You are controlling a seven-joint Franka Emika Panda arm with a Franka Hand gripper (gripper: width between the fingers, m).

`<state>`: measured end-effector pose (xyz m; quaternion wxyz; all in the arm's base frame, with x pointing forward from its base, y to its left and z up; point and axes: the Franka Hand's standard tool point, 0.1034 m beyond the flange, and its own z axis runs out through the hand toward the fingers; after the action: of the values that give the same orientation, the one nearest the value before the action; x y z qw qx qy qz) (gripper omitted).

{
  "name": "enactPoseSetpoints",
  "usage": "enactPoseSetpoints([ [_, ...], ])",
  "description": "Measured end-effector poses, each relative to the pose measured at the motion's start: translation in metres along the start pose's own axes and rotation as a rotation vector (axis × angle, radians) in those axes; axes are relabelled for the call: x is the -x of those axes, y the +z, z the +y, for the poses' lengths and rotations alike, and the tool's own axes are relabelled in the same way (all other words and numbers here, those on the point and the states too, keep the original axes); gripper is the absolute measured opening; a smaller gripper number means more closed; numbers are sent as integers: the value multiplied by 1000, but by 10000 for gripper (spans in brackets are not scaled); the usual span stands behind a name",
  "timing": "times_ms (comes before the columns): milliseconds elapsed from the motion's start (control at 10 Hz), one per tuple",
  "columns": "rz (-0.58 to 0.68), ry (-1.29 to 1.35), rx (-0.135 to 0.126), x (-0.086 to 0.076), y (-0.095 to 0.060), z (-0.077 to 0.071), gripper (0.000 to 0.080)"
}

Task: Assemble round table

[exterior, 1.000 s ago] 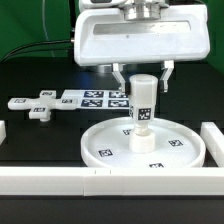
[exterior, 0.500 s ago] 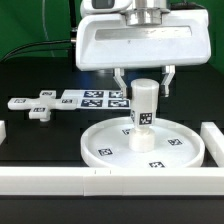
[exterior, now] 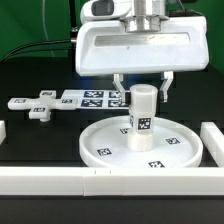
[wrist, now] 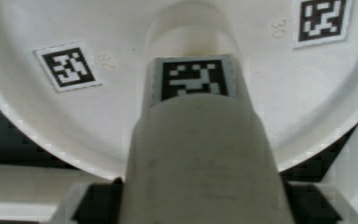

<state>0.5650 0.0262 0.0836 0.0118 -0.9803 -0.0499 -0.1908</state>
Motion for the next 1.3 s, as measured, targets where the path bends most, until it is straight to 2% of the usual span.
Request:
enactPoseSetpoints([
  [100,-2,0,0,0,0,0,509],
  [200,-2,0,0,0,0,0,509],
  [300,-2,0,0,0,0,0,610],
  [400,-2,0,0,0,0,0,638],
  [500,-4,0,-1,-1,-2,1,646],
  [900,-28,2,-13,-14,-29,3,649],
  [1300,-56,0,-21,-11,-25,2,649],
])
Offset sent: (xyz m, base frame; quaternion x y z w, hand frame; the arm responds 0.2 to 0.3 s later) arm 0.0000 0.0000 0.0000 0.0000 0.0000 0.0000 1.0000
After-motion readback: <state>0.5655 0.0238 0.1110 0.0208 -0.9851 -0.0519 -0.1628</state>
